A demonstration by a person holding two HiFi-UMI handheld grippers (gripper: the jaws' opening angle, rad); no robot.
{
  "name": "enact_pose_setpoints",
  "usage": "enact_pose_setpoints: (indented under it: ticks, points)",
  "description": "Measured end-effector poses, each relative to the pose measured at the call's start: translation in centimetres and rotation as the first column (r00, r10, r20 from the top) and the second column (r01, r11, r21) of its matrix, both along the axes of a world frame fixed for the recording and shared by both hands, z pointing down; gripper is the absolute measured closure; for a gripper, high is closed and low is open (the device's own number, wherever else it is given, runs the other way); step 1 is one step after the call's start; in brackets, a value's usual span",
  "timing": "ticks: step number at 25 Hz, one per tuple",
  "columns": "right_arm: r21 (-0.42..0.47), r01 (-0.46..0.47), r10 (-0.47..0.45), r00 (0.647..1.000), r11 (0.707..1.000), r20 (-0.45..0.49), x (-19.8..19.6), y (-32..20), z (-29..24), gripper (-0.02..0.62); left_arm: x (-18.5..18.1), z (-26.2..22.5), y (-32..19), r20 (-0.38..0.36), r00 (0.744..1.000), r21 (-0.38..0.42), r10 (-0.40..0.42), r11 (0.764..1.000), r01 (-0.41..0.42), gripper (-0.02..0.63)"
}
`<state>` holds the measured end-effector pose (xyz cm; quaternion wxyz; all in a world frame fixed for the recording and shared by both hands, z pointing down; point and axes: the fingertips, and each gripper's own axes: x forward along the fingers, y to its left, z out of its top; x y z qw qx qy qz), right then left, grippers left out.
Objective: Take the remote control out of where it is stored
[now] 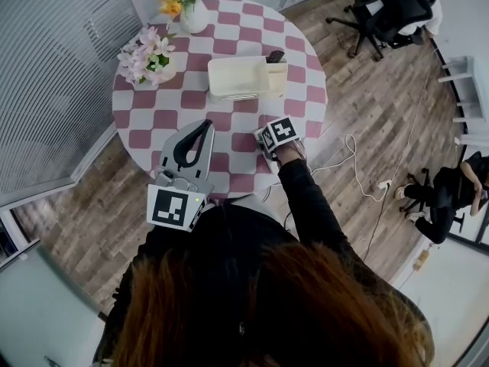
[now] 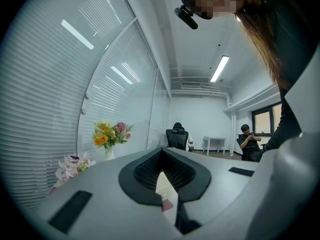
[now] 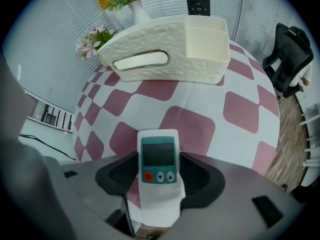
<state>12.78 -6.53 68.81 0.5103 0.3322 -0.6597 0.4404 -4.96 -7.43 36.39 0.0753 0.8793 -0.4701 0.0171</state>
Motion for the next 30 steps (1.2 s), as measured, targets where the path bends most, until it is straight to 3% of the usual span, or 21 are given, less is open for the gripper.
enact_pose_setpoints:
  ticks: [12, 15, 18, 20, 25, 30]
  points:
    - [0.081, -0.042, 0.037, 0.997, 0.996, 0.063, 0.3, -0.9, -1.7, 0.330, 0.7, 0.0, 0.2, 0.007, 1.000, 0.000, 0.012, 1.000, -0.012, 0.597]
    - [0.146, -0.052, 0.043, 0.997, 0.988, 0.065, 0.7, -1.6, -2.8, 0.388, 0.8, -0.1, 0.4, 0.008, 1.000, 0.008, 0.015, 1.000, -0.015, 0.597]
    - [0.223, -0.086, 0.065, 0.993, 0.971, 0.104, 1.0, -2.4, -3.9, 0.512, 0.9, -0.2, 0.4, 0.015, 1.000, 0.011, 0.015, 1.000, -0.015, 0.597]
    - [0.252, -0.131, 0.096, 0.984, 0.959, 0.148, 1.0, -2.4, -4.5, 0.559, 1.0, -0.3, 0.4, 0.015, 1.000, 0.011, 0.015, 1.000, -0.015, 0.597]
    - [0.329, -0.204, 0.123, 0.960, 0.922, 0.253, 0.5, -2.5, -5.4, 0.580, 1.0, -0.4, 0.7, 0.017, 1.000, 0.021, 0.013, 1.000, -0.013, 0.597]
    - [0.441, -0.227, 0.086, 0.945, 0.869, 0.316, -0.2, -2.7, -6.5, 0.580, 0.9, -0.4, 0.7, 0.029, 1.000, 0.019, 0.005, 1.000, -0.005, 0.597]
